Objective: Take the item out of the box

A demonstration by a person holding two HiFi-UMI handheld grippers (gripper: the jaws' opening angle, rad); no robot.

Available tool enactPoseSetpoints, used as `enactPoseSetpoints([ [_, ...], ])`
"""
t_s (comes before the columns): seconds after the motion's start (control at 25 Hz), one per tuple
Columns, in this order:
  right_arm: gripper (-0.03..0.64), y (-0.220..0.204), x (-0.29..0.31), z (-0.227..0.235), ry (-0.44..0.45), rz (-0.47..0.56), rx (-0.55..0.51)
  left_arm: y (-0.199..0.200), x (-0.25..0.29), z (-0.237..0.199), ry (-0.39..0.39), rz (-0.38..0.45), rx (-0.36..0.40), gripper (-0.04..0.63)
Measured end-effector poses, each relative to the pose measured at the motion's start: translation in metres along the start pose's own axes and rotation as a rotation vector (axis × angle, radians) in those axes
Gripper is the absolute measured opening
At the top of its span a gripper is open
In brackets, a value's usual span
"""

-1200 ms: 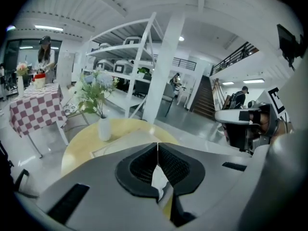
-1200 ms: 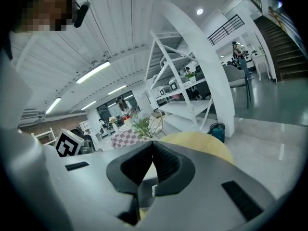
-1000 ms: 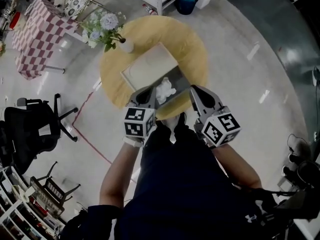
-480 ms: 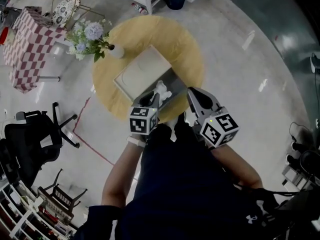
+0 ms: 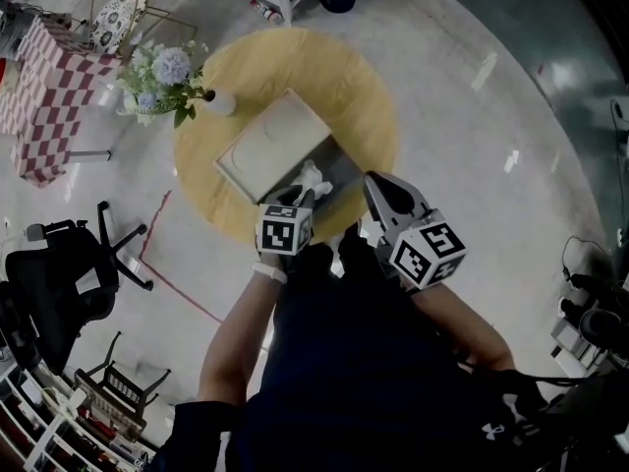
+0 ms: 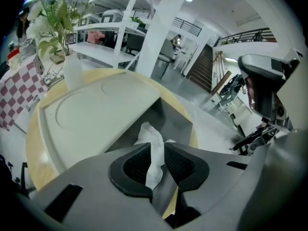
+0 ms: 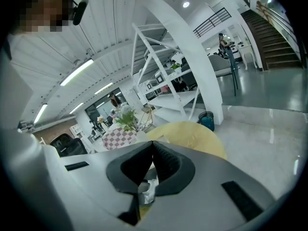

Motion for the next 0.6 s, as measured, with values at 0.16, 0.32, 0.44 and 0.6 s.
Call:
enactPoseSetpoints([
  [0.16,0.012,0.002,0.002,0.006,-0.007,0.004,0.006,-0.008,0.012,-0.001,0.002,-0.057,0.008,0.094],
  [0.32,0.012,0.005,0.003,0.012,-0.021,0.007,0.012,-0.007,0.019,0.0,-0.007,-0.096,0.027,0.092],
  [0.44,0.012,0.007,0.004,0.015,-0.029,0.011,0.017,-0.008,0.023,0.001,-0.01,-0.131,0.047,0.091],
  [0.6,0.012,0.007,0.003,0.018,-0.034,0.016,0.022,-0.011,0.03,0.0,-0.002,-0.169,0.06,0.083],
])
Point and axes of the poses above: the fingertips, and each gripper's own axes: x forward along the fingers, z to its right, y out of its top, the point moved 3 cm from there along -x, backward along the fingers, and after that the axes turned 6 degrees about x, right-handed, at the moved point
